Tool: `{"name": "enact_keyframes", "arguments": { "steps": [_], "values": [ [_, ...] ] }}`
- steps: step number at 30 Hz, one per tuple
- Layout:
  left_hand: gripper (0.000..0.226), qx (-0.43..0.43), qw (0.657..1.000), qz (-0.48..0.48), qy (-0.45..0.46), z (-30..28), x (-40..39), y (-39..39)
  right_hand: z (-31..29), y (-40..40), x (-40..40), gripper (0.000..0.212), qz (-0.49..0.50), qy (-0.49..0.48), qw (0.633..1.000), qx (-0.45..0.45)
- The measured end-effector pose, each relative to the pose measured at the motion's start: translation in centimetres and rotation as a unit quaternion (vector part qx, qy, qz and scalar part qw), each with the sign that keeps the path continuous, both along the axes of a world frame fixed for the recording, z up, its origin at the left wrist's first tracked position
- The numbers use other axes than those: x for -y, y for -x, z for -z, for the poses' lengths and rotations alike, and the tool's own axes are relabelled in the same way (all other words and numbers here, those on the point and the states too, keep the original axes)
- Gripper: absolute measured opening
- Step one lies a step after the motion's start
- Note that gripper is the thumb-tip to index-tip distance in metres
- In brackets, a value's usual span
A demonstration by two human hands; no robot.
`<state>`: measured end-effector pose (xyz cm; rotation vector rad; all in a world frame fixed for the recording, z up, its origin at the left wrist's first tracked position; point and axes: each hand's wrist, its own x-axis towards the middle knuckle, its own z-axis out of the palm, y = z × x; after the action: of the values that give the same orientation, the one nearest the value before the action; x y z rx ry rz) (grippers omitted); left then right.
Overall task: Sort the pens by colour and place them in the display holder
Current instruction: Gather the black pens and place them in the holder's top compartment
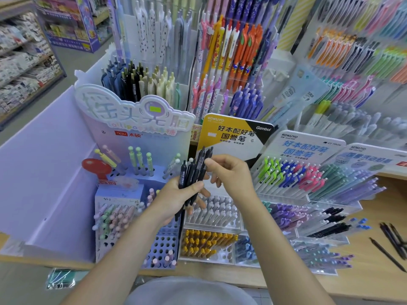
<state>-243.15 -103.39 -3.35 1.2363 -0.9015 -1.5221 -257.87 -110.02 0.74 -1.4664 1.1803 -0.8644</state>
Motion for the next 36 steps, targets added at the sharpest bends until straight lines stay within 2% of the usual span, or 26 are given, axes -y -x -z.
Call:
{"name": "enact_keyframes", "arguments": {
  "steps": [10,14,18,23,27,36],
  "values": [
    [0.017,0.016,1.0,-0.01,0.001,0.3,0.8,1.4,0.3,1.9,0.0,0.021,0.023,-0.06,0.996,0.065],
    [0.015,0.043,0.998,-0.039,0.008,0.8,0.9,1.9,0.6,2.1,-0.1,0.025,0.031,-0.033,0.998,0.045],
    [0.019,0.004,0.998,-0.058,0.009,1.2,0.8,1.8,0.6,2.7,0.0,0.015,0.051,-0.036,0.995,0.076],
    [0.028,-0.008,0.997,-0.071,0.004,1.5,0.3,0.9,0.7,3.5,0.8,0.02,0.159,0.035,0.98,0.113],
    [0.026,-0.012,0.998,-0.059,0.011,1.8,0.0,0.5,1.5,3.1,1.4,0.029,0.17,0.093,0.979,0.067],
    [0.022,-0.032,0.997,-0.071,0.016,1.9,0.2,0.3,3.8,1.5,2.5,0.019,0.11,0.131,0.981,-0.095]
  ]
}}
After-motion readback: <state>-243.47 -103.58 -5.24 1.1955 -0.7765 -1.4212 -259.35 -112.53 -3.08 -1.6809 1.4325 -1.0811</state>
